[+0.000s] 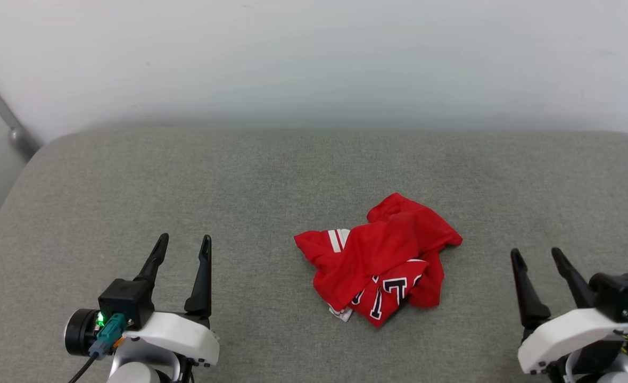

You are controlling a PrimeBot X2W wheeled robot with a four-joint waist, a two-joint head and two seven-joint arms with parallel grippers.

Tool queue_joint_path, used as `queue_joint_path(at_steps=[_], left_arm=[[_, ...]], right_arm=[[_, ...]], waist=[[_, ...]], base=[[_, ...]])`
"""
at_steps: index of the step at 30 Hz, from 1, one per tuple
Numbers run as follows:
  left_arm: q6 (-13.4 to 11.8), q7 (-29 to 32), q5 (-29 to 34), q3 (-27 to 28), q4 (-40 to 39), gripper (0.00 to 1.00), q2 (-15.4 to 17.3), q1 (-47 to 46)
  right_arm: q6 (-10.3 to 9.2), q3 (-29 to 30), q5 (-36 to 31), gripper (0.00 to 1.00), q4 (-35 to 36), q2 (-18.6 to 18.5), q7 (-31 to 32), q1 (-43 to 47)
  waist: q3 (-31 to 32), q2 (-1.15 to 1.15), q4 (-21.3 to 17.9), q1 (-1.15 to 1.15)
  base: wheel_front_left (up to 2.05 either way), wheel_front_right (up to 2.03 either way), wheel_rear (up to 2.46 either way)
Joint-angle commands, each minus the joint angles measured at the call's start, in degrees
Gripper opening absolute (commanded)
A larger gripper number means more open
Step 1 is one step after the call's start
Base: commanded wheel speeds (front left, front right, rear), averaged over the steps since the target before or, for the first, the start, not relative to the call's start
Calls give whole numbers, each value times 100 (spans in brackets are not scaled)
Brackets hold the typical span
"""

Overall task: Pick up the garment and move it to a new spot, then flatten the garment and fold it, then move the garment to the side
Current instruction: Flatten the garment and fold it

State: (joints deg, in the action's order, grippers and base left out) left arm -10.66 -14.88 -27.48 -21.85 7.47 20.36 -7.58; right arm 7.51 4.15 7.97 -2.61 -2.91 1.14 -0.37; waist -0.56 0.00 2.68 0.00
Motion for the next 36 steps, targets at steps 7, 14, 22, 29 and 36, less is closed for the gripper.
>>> queue_joint_path(at_steps=[7,14,22,29,36], left_arm=[[12,-32,72,35,-151,100,-62,-204],[126,-36,225,68,-353,100,-245,-458],[368,-31,433,249,-450,100,-583,-689],[621,-32,614,449,-332,100,-847,-772],[811,-32,786,655,-178,100,-1012,-678]], right_arm=[[-3,439,164,100,-609,5,948,-705],[-3,312,434,100,-1130,-239,2564,-1774],[-3,-276,708,100,-1651,-526,4261,-2661],[-3,-585,924,100,-2404,-619,4614,-2901],[-3,-796,1121,0,-3016,-633,4625,-2825]], waist=[[-327,0,105,0],[-792,0,398,0],[-1284,0,782,0],[-1470,0,964,0],[-1397,0,960,0]], base=[[0,0,0],[0,0,0],[0,0,0],[0,0,0],[0,0,0]])
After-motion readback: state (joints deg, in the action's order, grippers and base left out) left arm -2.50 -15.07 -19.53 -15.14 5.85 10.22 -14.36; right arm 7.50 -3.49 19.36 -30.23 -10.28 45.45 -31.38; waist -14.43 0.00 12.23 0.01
